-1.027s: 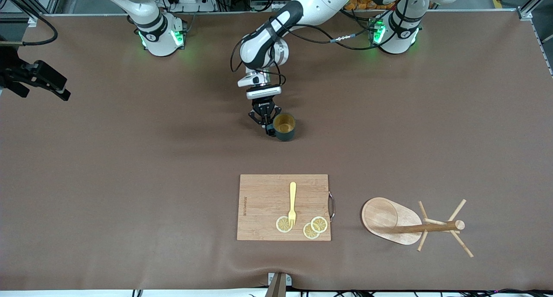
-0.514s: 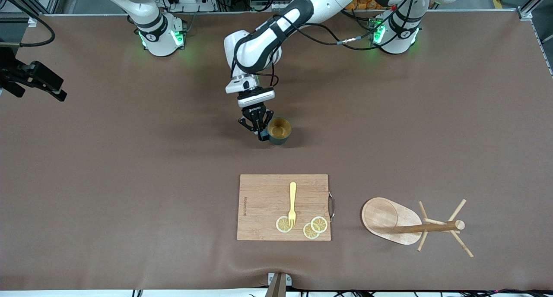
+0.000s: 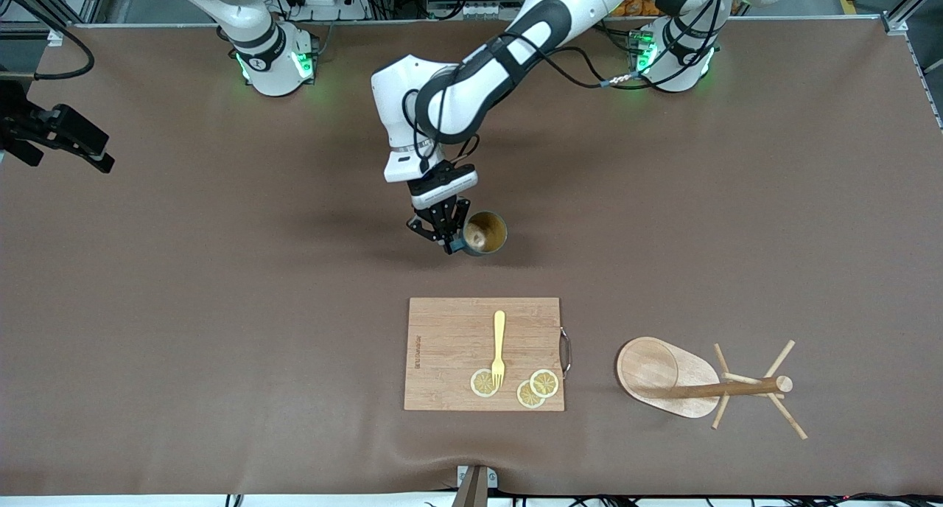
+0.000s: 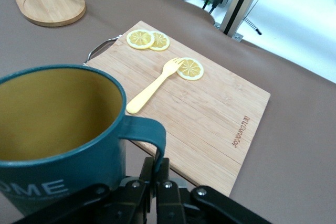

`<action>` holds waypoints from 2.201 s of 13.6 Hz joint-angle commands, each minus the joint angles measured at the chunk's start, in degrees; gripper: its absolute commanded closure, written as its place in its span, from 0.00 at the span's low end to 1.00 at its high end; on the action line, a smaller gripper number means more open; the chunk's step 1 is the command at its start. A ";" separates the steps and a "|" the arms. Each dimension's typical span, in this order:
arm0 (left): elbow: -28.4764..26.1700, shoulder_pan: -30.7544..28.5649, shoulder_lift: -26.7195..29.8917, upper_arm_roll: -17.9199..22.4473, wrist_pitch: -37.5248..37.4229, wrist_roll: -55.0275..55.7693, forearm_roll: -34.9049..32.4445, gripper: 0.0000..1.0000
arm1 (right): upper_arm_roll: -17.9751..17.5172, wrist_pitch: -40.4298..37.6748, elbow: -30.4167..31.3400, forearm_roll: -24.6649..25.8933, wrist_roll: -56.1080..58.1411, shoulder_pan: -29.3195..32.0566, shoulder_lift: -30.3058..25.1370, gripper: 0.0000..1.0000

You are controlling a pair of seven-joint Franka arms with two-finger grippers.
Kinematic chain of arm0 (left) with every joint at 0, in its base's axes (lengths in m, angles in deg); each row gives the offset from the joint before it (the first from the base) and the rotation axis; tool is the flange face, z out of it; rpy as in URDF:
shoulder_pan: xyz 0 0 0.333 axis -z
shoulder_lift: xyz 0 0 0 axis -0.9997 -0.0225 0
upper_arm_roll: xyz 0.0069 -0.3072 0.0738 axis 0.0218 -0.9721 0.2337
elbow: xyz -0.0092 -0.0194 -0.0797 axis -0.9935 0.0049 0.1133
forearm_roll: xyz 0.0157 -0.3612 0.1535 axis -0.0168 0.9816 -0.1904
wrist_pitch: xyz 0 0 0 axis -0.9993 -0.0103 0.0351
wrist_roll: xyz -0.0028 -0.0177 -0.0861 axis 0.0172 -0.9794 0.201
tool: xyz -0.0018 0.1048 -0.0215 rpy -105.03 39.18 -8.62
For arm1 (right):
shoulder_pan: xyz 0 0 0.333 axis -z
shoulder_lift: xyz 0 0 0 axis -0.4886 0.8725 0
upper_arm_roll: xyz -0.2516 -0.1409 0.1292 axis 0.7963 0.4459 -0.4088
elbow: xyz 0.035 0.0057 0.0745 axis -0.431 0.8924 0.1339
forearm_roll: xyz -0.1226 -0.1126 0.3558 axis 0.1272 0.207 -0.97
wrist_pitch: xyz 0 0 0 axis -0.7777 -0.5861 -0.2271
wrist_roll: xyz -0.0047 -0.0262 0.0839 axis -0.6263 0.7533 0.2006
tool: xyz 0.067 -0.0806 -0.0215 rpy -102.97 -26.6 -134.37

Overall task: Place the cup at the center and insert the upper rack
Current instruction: 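Lift the mug and carry it toward the wooden mug stand with the left gripper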

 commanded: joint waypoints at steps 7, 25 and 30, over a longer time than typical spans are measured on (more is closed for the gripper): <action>-0.31 -9.16 6.70 -0.74 -0.04 -18.08 15.69 1.00 | -0.04 -0.79 0.01 0.13 -0.42 -0.48 -0.80 0.00; 0.13 -19.09 13.37 -0.22 2.68 -25.11 40.12 1.00 | -0.13 -0.87 0.01 0.22 -0.42 -0.48 -0.80 0.00; -0.14 -24.45 14.08 -0.31 6.55 -25.81 45.66 1.00 | -0.04 -0.87 0.10 0.31 -0.33 -0.48 -0.80 0.00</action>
